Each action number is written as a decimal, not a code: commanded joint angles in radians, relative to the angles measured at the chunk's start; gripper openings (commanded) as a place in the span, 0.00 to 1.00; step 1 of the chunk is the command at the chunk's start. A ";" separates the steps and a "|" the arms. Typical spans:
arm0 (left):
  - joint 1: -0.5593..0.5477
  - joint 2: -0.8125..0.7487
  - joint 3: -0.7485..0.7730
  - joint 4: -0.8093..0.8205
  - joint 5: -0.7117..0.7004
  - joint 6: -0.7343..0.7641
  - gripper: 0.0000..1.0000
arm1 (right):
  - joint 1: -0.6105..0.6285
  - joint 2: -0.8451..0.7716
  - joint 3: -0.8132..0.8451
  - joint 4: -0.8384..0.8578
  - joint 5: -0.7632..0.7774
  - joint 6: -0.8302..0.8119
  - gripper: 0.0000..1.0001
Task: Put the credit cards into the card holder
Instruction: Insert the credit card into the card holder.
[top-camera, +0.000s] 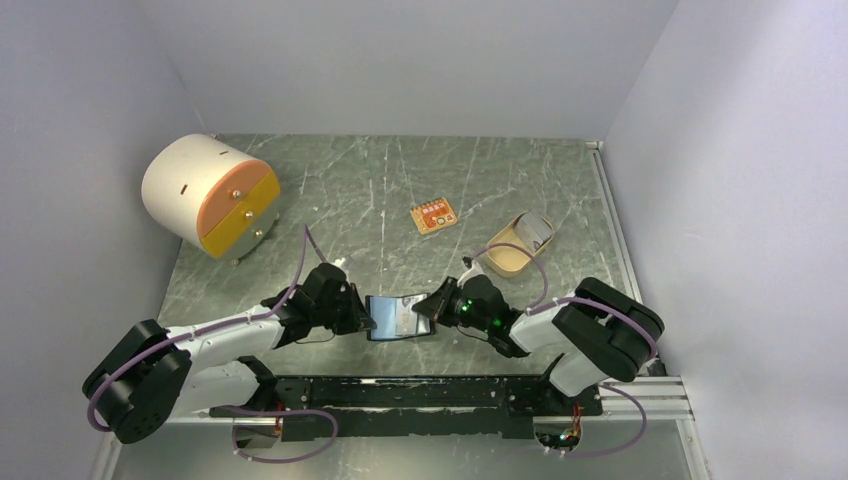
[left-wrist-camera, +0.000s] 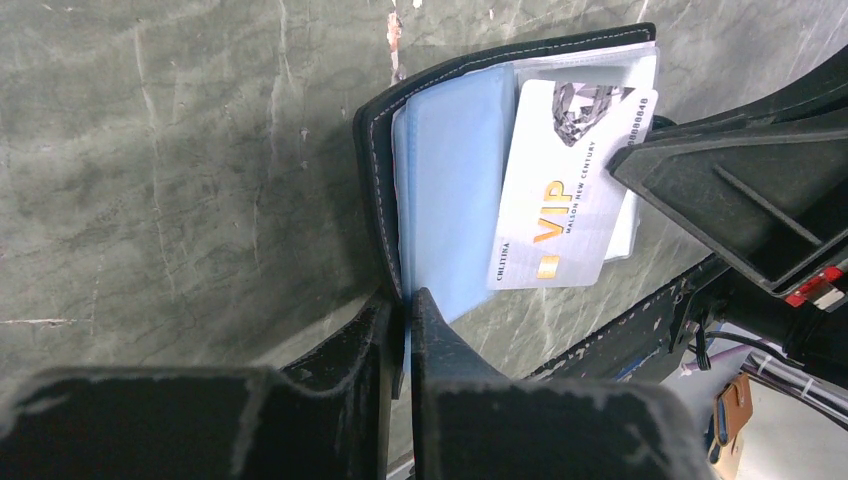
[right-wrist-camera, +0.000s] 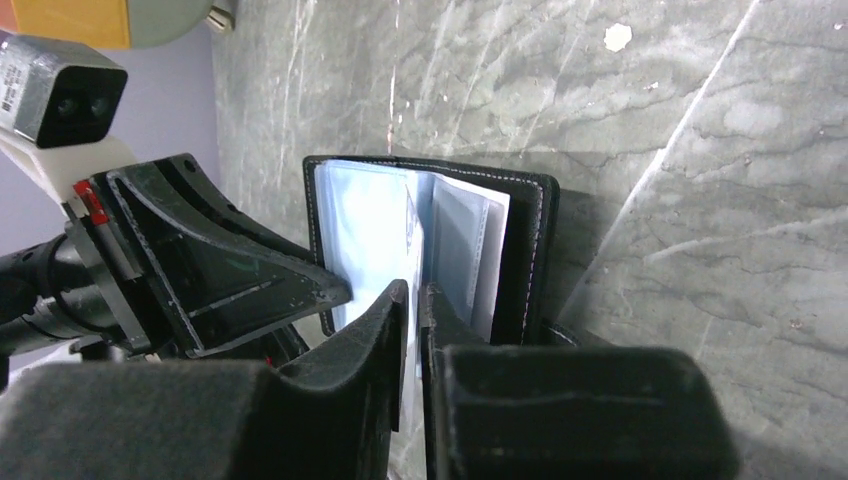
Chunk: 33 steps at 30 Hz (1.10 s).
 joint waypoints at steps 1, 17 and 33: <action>0.006 -0.005 -0.002 0.008 -0.008 0.003 0.12 | 0.009 0.005 0.015 -0.061 0.007 -0.012 0.17; 0.006 -0.006 0.020 -0.012 -0.018 0.009 0.12 | 0.032 0.021 0.112 -0.256 0.020 -0.083 0.17; 0.006 -0.010 0.022 -0.014 -0.018 0.012 0.11 | 0.047 -0.030 0.115 -0.402 0.114 -0.036 0.11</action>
